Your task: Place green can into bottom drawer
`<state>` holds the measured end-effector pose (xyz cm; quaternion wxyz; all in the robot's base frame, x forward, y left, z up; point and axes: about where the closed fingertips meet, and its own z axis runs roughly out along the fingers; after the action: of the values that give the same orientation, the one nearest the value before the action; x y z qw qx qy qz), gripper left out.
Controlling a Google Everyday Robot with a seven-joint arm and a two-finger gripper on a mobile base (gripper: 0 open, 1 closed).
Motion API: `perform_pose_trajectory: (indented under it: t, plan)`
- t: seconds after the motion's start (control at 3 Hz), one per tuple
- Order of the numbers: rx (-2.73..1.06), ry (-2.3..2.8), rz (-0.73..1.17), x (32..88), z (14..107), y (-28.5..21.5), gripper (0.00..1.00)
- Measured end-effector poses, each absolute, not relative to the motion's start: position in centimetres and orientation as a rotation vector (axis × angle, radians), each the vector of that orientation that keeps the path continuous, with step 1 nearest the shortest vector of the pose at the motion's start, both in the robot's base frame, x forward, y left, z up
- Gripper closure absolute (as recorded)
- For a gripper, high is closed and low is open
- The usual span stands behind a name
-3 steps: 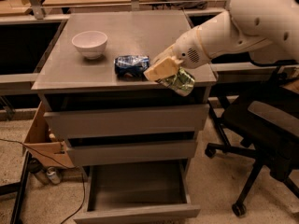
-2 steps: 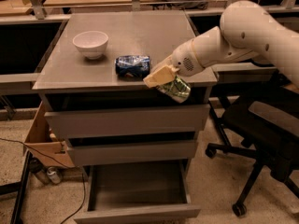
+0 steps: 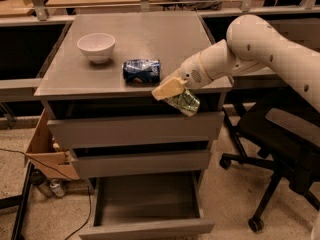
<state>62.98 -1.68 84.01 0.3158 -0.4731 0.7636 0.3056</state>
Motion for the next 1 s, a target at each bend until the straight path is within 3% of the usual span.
perform_pose_trajectory:
  t: [0.67, 1.0]
  plan:
    - [-1.297, 1.999, 0.878, 59.5, 80.4, 0.8, 1.0]
    - [-1.341, 1.98, 0.962, 55.2, 76.5, 3.2, 1.0]
